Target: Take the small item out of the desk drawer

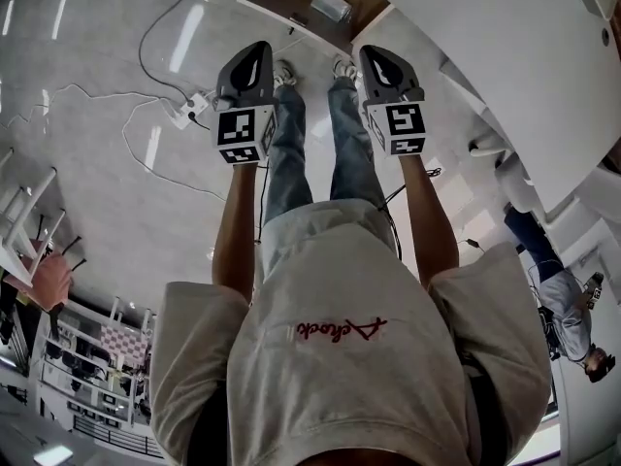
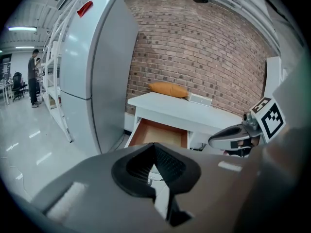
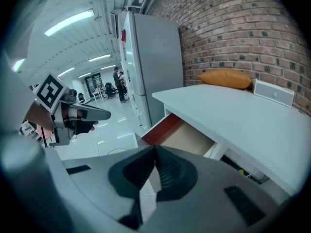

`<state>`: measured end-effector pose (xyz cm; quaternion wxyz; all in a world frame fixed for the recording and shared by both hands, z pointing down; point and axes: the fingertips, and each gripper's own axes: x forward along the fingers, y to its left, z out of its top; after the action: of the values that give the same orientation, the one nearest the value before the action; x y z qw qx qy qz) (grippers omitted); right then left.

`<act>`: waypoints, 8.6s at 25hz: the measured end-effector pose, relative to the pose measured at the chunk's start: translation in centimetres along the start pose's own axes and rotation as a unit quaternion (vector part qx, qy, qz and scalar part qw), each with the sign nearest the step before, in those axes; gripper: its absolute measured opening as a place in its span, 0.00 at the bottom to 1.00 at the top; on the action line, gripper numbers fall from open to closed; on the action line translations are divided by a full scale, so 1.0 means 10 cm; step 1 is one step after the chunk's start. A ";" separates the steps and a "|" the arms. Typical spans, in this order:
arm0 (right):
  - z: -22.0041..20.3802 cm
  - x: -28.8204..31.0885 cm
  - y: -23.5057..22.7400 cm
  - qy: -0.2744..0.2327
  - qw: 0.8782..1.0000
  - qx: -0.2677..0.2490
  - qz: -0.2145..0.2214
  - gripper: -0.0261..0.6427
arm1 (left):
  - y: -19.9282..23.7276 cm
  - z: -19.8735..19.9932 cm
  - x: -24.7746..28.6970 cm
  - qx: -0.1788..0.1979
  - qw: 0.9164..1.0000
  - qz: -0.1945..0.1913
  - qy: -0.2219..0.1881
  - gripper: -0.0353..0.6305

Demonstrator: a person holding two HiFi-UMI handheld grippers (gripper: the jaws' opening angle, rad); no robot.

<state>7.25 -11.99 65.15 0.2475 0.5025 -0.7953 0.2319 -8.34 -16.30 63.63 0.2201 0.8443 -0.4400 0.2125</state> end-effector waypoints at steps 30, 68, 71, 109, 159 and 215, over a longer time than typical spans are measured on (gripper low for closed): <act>-0.34 1.31 0.03 0.041 0.998 -0.019 0.041 0.06 | 0.21 -0.75 0.26 -0.040 0.999 0.012 0.017 0.07; -1.11 2.53 -0.50 0.260 0.957 -0.120 -0.044 0.25 | 0.61 -0.98 0.26 -0.057 0.998 0.014 0.028 0.07; -1.09 2.55 -0.57 0.268 0.955 -0.117 -0.058 0.25 | 0.62 -0.99 0.24 -0.053 0.998 0.012 0.028 0.07; -0.06 1.77 -0.14 0.100 0.988 -0.109 -0.055 0.06 | 0.44 -0.53 0.01 -0.037 0.999 0.015 -0.014 0.07; 2.82 -1.27 0.01 -0.224 0.971 -0.046 -0.075 0.06 | -0.14 2.48 -1.20 0.049 0.976 0.035 -0.210 0.07; 3.56 -1.69 -0.24 -0.291 0.949 -0.064 -0.105 0.06 | -0.16 3.41 -1.47 0.089 0.956 0.041 -0.275 0.07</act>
<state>10.03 -23.39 27.44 0.0595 0.6117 -0.7889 -0.0032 -9.04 -25.00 27.50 0.0058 0.8676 -0.4968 0.0189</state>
